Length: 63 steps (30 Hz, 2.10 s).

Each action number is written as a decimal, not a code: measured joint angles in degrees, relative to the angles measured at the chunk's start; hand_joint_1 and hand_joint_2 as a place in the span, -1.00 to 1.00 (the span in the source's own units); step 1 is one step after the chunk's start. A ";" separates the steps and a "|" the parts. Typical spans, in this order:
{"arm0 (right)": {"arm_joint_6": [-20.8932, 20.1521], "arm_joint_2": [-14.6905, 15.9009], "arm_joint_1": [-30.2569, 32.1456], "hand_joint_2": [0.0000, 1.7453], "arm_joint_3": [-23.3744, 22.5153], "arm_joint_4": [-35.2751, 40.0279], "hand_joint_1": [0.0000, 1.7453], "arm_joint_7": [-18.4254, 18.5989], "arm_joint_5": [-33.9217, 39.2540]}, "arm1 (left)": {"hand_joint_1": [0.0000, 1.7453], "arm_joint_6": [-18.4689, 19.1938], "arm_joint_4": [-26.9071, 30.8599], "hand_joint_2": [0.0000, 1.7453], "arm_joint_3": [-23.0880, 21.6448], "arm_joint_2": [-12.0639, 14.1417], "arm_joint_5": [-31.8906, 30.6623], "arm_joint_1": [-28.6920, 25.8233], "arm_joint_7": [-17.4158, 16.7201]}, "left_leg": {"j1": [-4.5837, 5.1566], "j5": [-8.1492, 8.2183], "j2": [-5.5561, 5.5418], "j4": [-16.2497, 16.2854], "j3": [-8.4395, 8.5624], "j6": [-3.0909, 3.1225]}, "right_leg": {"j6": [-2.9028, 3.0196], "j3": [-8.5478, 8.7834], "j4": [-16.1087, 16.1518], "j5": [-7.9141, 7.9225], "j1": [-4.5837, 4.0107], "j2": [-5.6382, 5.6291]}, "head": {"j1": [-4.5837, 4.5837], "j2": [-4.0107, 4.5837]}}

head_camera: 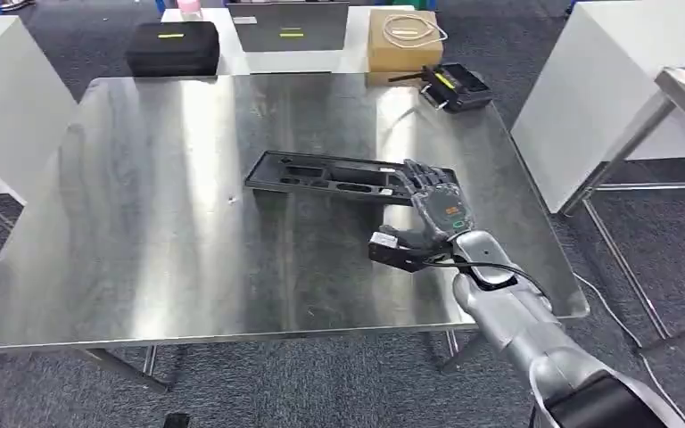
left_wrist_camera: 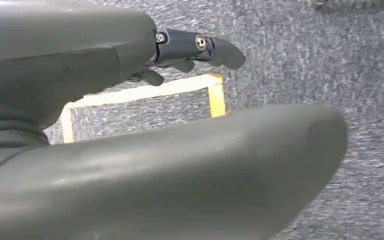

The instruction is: Take the parts from the cabinet and place them on the table.

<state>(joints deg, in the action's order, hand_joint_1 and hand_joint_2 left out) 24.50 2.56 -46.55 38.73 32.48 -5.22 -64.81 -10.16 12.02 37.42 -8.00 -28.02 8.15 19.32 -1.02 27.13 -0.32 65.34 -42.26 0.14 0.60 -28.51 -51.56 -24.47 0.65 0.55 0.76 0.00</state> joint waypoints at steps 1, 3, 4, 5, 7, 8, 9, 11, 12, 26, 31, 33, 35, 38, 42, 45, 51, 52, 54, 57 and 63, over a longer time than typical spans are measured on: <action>-0.02 0.02 0.16 -1.00 -0.06 -0.22 -1.00 0.15 0.02 | -1.00 0.00 0.00 -1.00 0.00 0.09 0.00 -0.01 0.00 | -0.33 1.73 0.04 4.64 -1.22 -0.51 | -0.05 -0.38 -0.45 0.00 0.10 0.22 | 0.06 0.00; -0.07 0.02 0.39 -1.00 -0.13 -0.63 -1.00 0.35 0.02 | -1.00 0.02 0.00 -1.00 0.00 0.24 0.00 0.00 0.00 | -1.22 1.68 0.17 7.34 -1.18 -1.49 | -0.08 -1.29 -1.65 -0.04 0.65 0.48 | 0.04 0.00; -0.09 0.02 0.36 -1.00 -0.20 -0.87 -1.00 0.57 -0.18 | -1.00 0.04 0.00 -1.00 0.00 0.31 0.00 0.00 -0.02 | -1.77 0.04 0.25 4.51 0.71 -2.19 | -0.13 -2.05 -2.53 -0.08 1.20 0.48 | -0.02 0.00; -0.09 0.02 0.31 -1.00 -0.26 -1.01 -1.00 0.76 -0.39 | -1.00 0.07 0.02 -1.00 0.00 0.35 0.00 0.02 -0.02 | -2.35 -1.90 0.46 -0.12 3.58 -3.01 | -0.76 -2.84 -3.62 -0.48 1.80 0.46 | 0.06 0.00; -0.09 0.22 0.16 -1.00 -0.44 -1.16 -1.00 1.09 -0.50 | -1.00 0.20 0.00 -1.00 0.00 -0.19 0.00 0.17 -0.04 | -2.32 -0.53 0.30 -4.95 6.70 -4.54 | -2.20 -4.98 -5.93 -1.23 1.47 0.28 | 0.80 0.00; -0.09 0.31 0.14 -1.00 -0.52 -1.24 -1.00 1.22 -0.52 | -1.00 0.24 0.02 -1.00 0.00 -0.07 0.00 0.15 -0.07 | -2.17 -1.71 -0.18 -3.64 5.53 -2.83 | -2.70 -5.34 -6.98 -1.33 0.93 0.14 | 0.75 0.00; -0.09 0.33 0.18 -1.00 -0.57 -1.31 -1.00 1.29 -0.61 | -1.00 0.24 0.02 -1.00 0.00 0.04 0.00 0.15 -0.09 | -2.26 -1.11 -0.14 -3.72 5.27 -2.30 | -2.92 -5.63 -7.61 -1.40 0.80 -0.02 | 0.35 0.00; -0.09 0.74 0.16 -1.00 -0.77 -1.66 -1.00 2.36 -1.36 | -1.00 0.50 0.02 -1.00 0.00 0.02 0.00 0.32 -0.04 | -1.47 -1.47 -0.23 -3.52 5.00 -1.20 | -3.78 -5.89 -7.21 -0.82 0.95 0.02 | 0.15 0.00; -0.09 0.74 0.11 -1.00 -0.94 -2.03 -1.00 2.80 -1.46 | -1.00 0.57 0.02 -1.00 0.00 0.07 0.02 0.41 -0.04 | -1.48 -2.04 -0.11 -3.92 4.65 -0.25 | -3.88 -6.19 -7.47 -1.25 1.37 0.01 | 0.20 0.00; 3.34 2.71 -2.84 -1.00 -6.10 -7.61 -1.00 8.90 -1.99 | -1.00 0.50 0.02 -1.00 0.53 -0.04 1.14 0.67 0.85 | -0.11 -11.96 0.11 -6.59 -1.48 0.79 | -1.36 1.97 -6.28 -8.25 -1.99 -0.36 | -0.48 0.00; 5.19 3.08 -2.77 -1.00 -7.19 -9.26 -1.00 11.74 -3.42 | -1.00 -0.04 -0.04 -1.00 1.36 0.20 1.58 -0.32 0.89 | -0.33 1.20 0.09 4.38 -4.70 -0.39 | 0.70 -2.37 -5.43 -2.34 -0.08 0.08 | -0.04 0.00; 6.01 3.49 -2.65 -1.00 -7.50 -9.97 -1.00 13.15 -4.15 | -1.00 -0.13 -0.04 -1.00 1.57 0.26 1.60 -0.34 0.96 | -0.47 1.94 0.10 11.51 -4.93 -0.95 | 0.30 -4.79 -5.66 -0.65 -0.09 0.26 | -0.02 0.00; 6.73 4.20 -2.50 -1.00 -8.00 -10.51 -1.00 14.16 -4.66 | -1.00 -0.13 -0.04 -1.00 1.62 0.37 1.60 -0.34 0.94 | -0.94 -1.59 0.19 9.51 -1.01 -1.48 | -0.37 -7.17 -6.26 0.76 0.19 0.43 | 0.02 0.00; 7.48 5.45 -2.63 -1.00 -8.94 -10.84 -1.00 15.19 -4.98 | -1.00 -0.11 -0.02 -1.00 1.66 0.37 1.60 -0.12 0.96 | -0.92 2.43 0.03 -3.42 9.45 -1.90 | -1.68 -10.28 -8.19 1.86 0.09 0.47 | 0.20 0.00; 8.17 6.53 -2.54 -1.00 -9.94 -11.60 -1.00 16.02 -5.14 | -1.00 -0.13 0.00 -1.00 1.92 0.37 1.64 -0.26 0.98 | -0.11 0.74 -0.04 -4.12 8.13 1.22 | -3.78 -10.57 -7.56 4.10 -0.53 0.51 | -0.44 0.00; 9.07 7.58 -1.98 -1.00 -11.01 -12.35 -1.00 18.79 -4.94 | -1.00 -0.13 0.02 -1.00 1.97 0.28 1.66 -0.04 1.00 | -0.33 -2.19 0.48 -4.69 5.50 2.96 | -2.37 -13.64 -13.21 -3.43 0.25 0.04 | -0.70 0.00; 12.66 9.92 3.02 -1.00 -15.78 -13.90 -1.00 23.19 -3.80 | -1.00 -0.55 0.02 -1.00 2.01 -0.42 1.62 -0.04 0.92 | -0.45 -7.69 0.35 -4.58 -1.26 2.25 | -5.45 -8.38 -21.91 -3.97 0.82 -0.26 | -0.81 0.00; 12.89 10.09 3.94 -1.00 -16.71 -14.07 -1.00 23.45 -3.48 | -1.00 -0.63 0.02 -1.00 2.03 -0.42 1.62 -0.03 0.92 | -0.51 -8.73 0.39 -4.57 -2.29 1.86 | -5.15 -3.74 -17.22 -4.32 0.84 -0.26 | -0.81 0.00; 14.08 10.49 5.93 -1.00 -18.47 -14.16 -1.00 23.56 -2.45 | -1.00 -0.85 0.09 -1.00 2.12 -0.44 1.62 0.08 0.94 | -0.33 -10.36 0.52 -4.72 -2.76 0.89 | -3.47 1.65 -7.48 -9.69 -0.58 -0.54 | -0.55 0.00; 15.30 10.82 9.00 -1.00 -20.66 -14.82 -1.00 23.43 -1.75 | -1.00 -1.16 0.09 -1.00 2.47 -0.48 1.62 -0.13 0.90 | -0.40 -13.08 0.44 -7.30 -1.94 -0.19 | -2.22 0.53 -7.17 -7.67 -0.72 -0.37 | -0.37 0.02; 15.32 9.25 15.91 -1.00 -26.98 -15.65 -1.00 18.15 5.39 | -1.00 -1.29 0.00 -1.00 2.82 -0.44 1.64 -0.40 0.92 | -0.72 3.57 0.16 10.58 -4.98 -0.90 | 0.36 -4.31 -7.31 -2.44 -0.08 0.39 | -0.24 0.02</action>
<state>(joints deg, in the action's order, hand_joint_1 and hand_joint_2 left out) 39.82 11.81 -30.64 11.75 16.83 12.93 -59.42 -11.45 12.02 40.24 -8.44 -26.38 7.75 20.24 -1.74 30.70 -0.17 75.93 -47.24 -0.76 0.97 -32.83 -58.87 -26.91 0.57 0.94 0.53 0.02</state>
